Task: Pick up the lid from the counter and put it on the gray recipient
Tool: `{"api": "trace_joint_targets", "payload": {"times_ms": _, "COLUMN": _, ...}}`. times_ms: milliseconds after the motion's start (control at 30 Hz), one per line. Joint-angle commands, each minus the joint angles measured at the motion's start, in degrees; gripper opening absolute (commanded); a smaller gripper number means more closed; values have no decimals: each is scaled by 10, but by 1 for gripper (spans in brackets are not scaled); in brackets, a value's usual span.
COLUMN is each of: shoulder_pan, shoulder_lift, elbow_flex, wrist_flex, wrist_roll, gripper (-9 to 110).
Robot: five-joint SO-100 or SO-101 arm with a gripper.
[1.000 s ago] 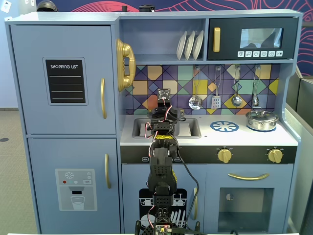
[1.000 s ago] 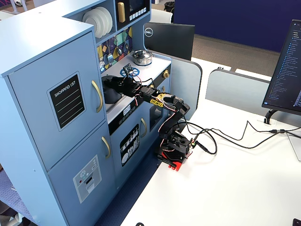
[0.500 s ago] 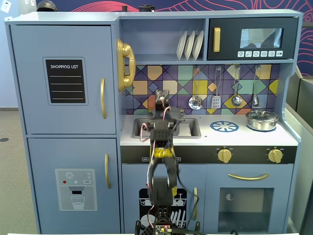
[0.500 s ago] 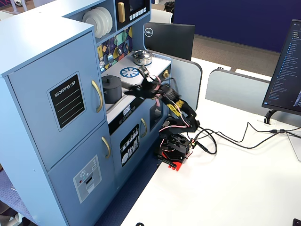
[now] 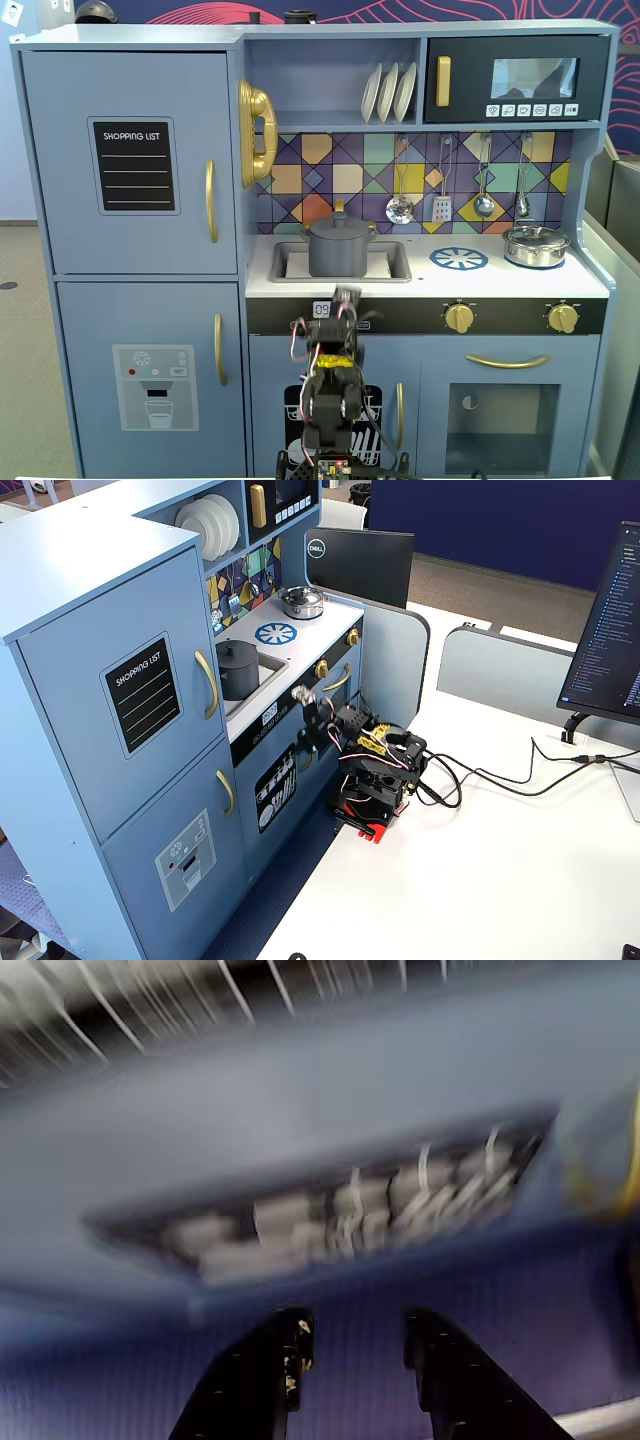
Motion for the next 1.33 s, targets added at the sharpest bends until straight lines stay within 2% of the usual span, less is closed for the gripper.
{"api": "trace_joint_targets", "payload": {"times_ms": 0, "shoulder_pan": -24, "shoulder_lift": 63, "elbow_flex": 41, "wrist_flex": 77, "wrist_roll": -3, "gripper": 0}}
{"api": "trace_joint_targets", "payload": {"times_ms": 100, "shoulder_pan": -23, "shoulder_lift": 69, "elbow_flex": 41, "wrist_flex": 186, "wrist_roll": -4, "gripper": 0}}
{"api": "trace_joint_targets", "payload": {"times_ms": 267, "shoulder_pan": -1, "shoulder_lift": 69, "elbow_flex": 42, "wrist_flex": 345, "wrist_roll": -87, "gripper": 0}}
{"api": "trace_joint_targets", "payload": {"times_ms": 367, "shoulder_pan": 0, "shoulder_lift": 69, "elbow_flex": 42, "wrist_flex": 351, "wrist_roll": -51, "gripper": 0}}
{"api": "trace_joint_targets", "payload": {"times_ms": 1300, "shoulder_pan": 21, "shoulder_lift": 69, "elbow_flex": 42, "wrist_flex": 352, "wrist_roll": -64, "gripper": 7}}
